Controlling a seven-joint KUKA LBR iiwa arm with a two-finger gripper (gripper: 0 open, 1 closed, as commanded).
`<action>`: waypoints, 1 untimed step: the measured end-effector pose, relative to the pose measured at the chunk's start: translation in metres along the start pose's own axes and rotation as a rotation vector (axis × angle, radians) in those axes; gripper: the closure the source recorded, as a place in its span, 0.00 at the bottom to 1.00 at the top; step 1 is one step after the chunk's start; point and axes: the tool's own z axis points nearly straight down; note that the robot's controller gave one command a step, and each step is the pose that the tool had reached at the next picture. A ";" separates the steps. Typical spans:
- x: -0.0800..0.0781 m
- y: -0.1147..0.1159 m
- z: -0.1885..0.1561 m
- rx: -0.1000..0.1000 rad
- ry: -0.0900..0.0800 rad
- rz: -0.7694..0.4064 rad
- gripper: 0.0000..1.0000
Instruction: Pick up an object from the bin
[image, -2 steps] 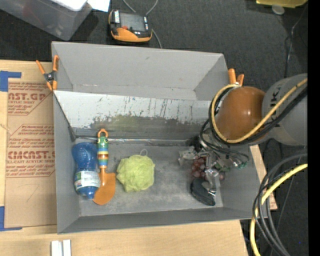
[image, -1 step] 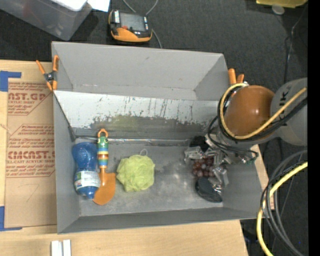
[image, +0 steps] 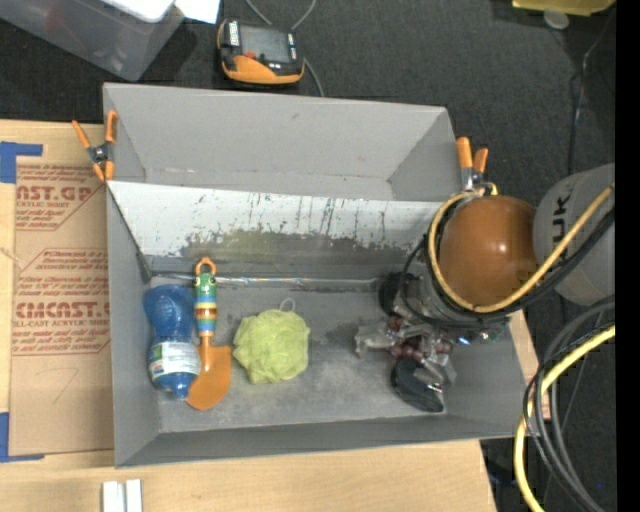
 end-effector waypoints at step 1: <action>0.002 -0.036 0.000 -0.007 -0.005 0.255 0.00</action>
Offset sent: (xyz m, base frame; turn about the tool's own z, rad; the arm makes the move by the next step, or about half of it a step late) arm 0.0517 0.0419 -0.0015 -0.1624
